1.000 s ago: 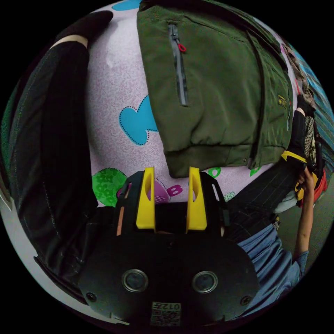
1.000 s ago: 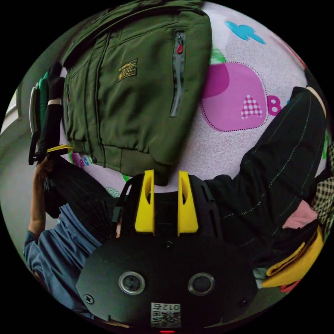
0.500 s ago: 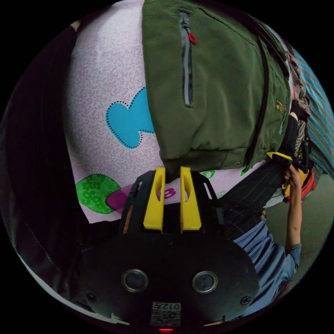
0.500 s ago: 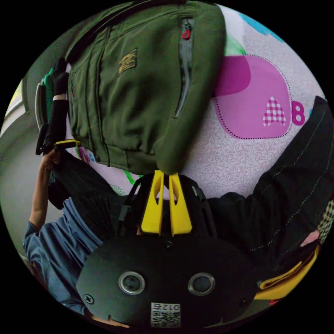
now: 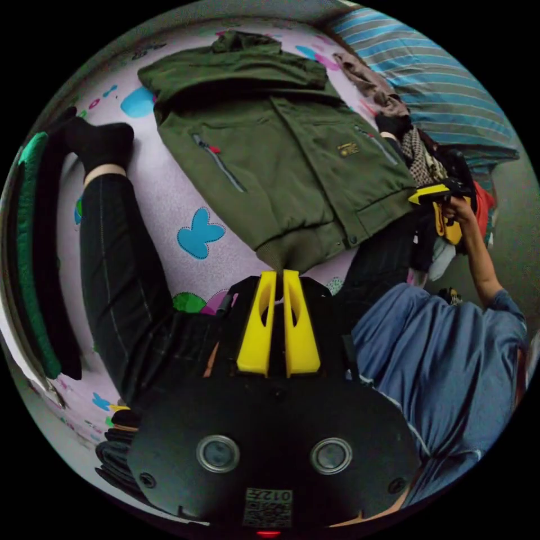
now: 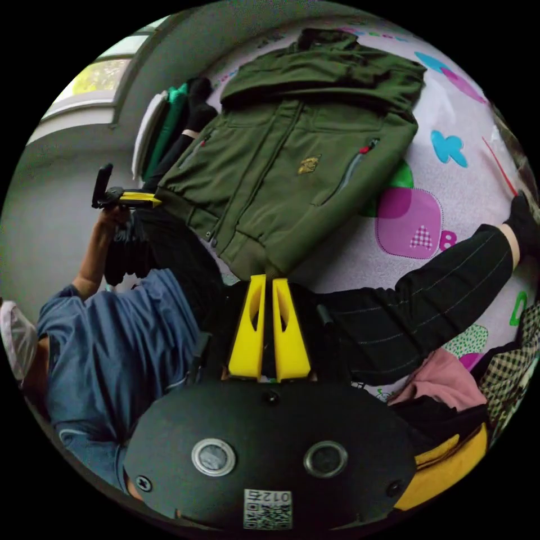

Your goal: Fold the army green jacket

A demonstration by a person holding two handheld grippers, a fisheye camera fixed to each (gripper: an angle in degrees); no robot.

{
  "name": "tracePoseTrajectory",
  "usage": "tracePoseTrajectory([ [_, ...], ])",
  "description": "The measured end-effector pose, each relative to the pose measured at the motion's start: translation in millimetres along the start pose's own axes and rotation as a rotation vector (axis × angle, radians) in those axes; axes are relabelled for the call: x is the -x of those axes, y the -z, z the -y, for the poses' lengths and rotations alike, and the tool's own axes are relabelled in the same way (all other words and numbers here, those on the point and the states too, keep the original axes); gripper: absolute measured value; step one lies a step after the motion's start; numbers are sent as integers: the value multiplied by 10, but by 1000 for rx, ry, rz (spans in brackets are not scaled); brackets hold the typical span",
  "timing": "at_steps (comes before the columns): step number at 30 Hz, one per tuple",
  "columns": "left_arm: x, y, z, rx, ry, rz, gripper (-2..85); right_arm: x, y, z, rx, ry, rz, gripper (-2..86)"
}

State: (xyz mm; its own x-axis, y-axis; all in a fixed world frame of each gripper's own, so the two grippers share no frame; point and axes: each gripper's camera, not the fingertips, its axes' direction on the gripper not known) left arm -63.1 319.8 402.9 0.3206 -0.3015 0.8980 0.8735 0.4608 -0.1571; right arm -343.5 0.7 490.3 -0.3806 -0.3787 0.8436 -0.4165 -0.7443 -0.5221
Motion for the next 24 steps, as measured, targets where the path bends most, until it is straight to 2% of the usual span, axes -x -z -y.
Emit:
tracePoseTrajectory([
  [7, -506, 869, -855, -172, -52, -15, 3, 171, 357, -827, -135, 77, 139, -8],
  [12, -694, 1323, -1103, -247, -75, -1, 4, 181, 594, -1175, -212, 83, 167, -8],
  [18, -606, 1814, -587, -310, -106, 38, 5, 78, 1001, -838, -325, 78, 116, -9],
  [24, -90, 2269, 271, -375, -17, 19, 5, -104, 1444, -79, -403, 24, 70, -8],
])
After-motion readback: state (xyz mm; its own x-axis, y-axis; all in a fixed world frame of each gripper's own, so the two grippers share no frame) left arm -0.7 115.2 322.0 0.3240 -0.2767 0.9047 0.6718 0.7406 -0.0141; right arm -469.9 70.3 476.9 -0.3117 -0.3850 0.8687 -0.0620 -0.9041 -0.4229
